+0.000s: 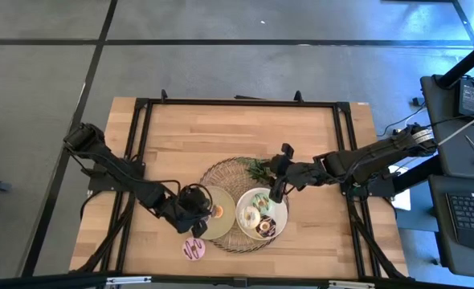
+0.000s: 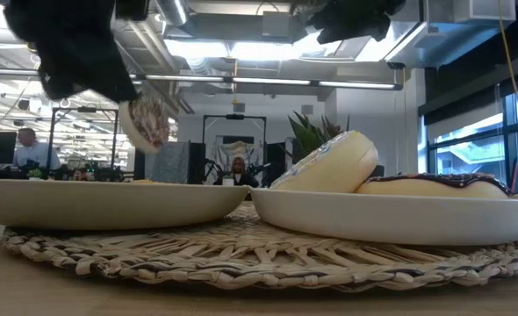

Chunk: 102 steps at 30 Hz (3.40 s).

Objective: Pick & Place donuts
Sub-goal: Put the small brown donut on the brown plate, then put the large pink donut on the white plate

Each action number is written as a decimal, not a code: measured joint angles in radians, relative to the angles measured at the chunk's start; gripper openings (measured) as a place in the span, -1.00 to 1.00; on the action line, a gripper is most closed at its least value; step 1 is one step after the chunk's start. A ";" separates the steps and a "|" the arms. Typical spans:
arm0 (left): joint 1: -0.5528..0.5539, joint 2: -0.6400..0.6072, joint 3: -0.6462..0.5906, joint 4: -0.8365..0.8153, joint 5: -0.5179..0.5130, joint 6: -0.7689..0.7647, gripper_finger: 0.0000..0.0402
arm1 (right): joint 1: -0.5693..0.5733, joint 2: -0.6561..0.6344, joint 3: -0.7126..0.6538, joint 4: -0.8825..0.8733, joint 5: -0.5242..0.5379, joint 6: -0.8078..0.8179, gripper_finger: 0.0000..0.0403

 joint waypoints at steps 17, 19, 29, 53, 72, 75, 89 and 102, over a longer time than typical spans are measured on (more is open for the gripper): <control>-0.002 0.000 -0.117 0.184 -0.007 -0.038 -0.98 | 0.000 0.000 0.000 0.002 0.001 0.000 -0.12; -0.002 0.000 -0.117 0.179 0.000 -0.042 -0.98 | 0.000 0.000 0.000 0.002 0.001 0.000 -0.12; -0.002 0.000 -0.117 0.164 -0.016 -0.058 -0.98 | 0.000 0.000 0.000 -0.004 0.001 0.000 -0.12; -0.002 0.000 -0.117 0.116 0.003 -0.087 -0.88 | 0.000 0.001 0.000 -0.013 0.000 0.000 -0.12; -0.002 -0.003 -0.117 0.038 0.030 -0.179 -0.60 | 0.000 0.001 0.000 -0.013 -0.001 0.000 -0.12; -0.002 -0.005 -0.117 0.019 0.034 -0.190 -0.55 | 0.000 0.001 0.000 -0.013 -0.001 -0.001 -0.12; -0.008 -0.116 -0.117 0.005 0.050 -0.169 -0.48 | 0.000 0.001 0.000 -0.015 -0.001 -0.004 -0.12; -0.176 -0.125 -0.117 0.076 0.166 -0.080 -0.48 | 0.000 0.001 -0.001 -0.058 -0.001 0.000 -0.12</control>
